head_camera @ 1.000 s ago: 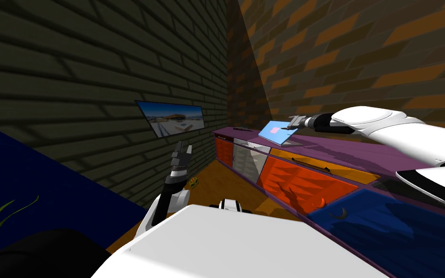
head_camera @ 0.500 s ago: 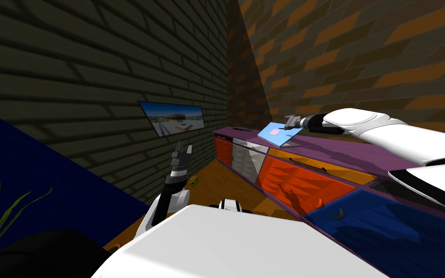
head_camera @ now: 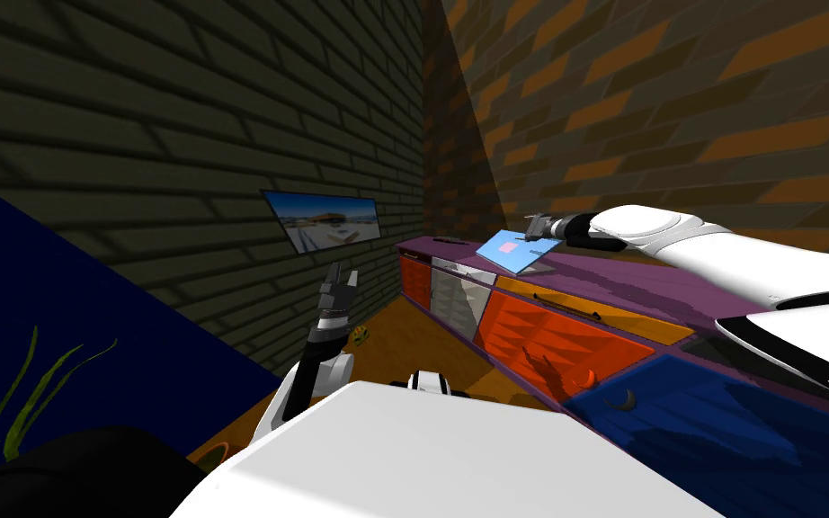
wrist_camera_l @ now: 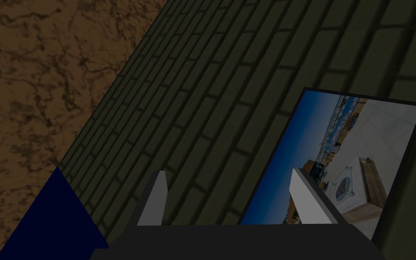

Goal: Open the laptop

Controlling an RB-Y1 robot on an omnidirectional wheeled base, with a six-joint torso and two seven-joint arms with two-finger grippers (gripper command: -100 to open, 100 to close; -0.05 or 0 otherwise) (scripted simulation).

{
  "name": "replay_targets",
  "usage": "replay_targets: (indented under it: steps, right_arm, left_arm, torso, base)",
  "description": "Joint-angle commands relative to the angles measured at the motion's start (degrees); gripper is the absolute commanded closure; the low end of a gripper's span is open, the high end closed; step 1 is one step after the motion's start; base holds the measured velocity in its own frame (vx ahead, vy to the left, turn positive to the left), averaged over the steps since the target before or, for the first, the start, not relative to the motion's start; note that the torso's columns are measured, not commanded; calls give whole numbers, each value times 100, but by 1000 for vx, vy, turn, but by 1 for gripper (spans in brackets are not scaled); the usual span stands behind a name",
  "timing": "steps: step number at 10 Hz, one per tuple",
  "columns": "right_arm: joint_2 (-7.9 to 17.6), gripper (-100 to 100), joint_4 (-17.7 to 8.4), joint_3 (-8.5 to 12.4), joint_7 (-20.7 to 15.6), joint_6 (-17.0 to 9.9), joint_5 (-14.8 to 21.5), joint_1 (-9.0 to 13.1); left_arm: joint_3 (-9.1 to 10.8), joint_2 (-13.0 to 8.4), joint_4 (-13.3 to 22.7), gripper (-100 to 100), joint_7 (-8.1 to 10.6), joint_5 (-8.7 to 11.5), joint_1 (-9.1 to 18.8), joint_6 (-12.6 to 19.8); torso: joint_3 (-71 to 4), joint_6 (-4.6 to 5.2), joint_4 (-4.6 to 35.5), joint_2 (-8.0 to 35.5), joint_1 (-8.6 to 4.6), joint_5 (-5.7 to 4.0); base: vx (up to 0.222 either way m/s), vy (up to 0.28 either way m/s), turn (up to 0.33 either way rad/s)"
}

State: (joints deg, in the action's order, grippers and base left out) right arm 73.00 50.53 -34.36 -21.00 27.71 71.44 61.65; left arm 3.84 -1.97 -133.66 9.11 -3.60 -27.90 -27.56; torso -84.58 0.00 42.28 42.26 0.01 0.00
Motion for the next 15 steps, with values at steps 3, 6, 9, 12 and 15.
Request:
replay_targets:
  steps: [3, 6, 9, 12, 15]
  right_arm:
    - [-90, -100, 259, -43, -516, -301, 228, -34]
    - [-176, -100, 471, -82, -919, -556, 417, -63]
    - [-238, -100, 614, -107, -1195, -731, 544, -85]
    - [-84, -100, 595, -88, -1085, -524, 515, 45]
    - [153, -100, 586, -81, -947, -207, 516, 288]
  left_arm:
    - [0, 0, 0, 0, 0, 0, 0, 0]
    - [0, 0, 0, 0, 0, 0, 0, 0]
    - [0, 0, 0, 0, 0, 0, 0, 0]
    - [0, 1, 0, 0, 0, 0, 0, 0]
    - [-1, 1, 0, 0, 0, 0, -1, 0]
  torso:
    - [2, 0, 1, 3, -1, 0]
    - [1, 0, 1, 2, -8, -2]
    - [1, -1, 0, 1, 7, 3]
    - [-1, 0, 0, -2, 11, 4]
    - [-1, 0, 0, -1, 3, 1]
  base:
    - [-24, -66, 37]
    - [-26, -88, 43]
    - [-22, -64, 33]
    - [4, -7, 3]
    - [33, 22, 3]
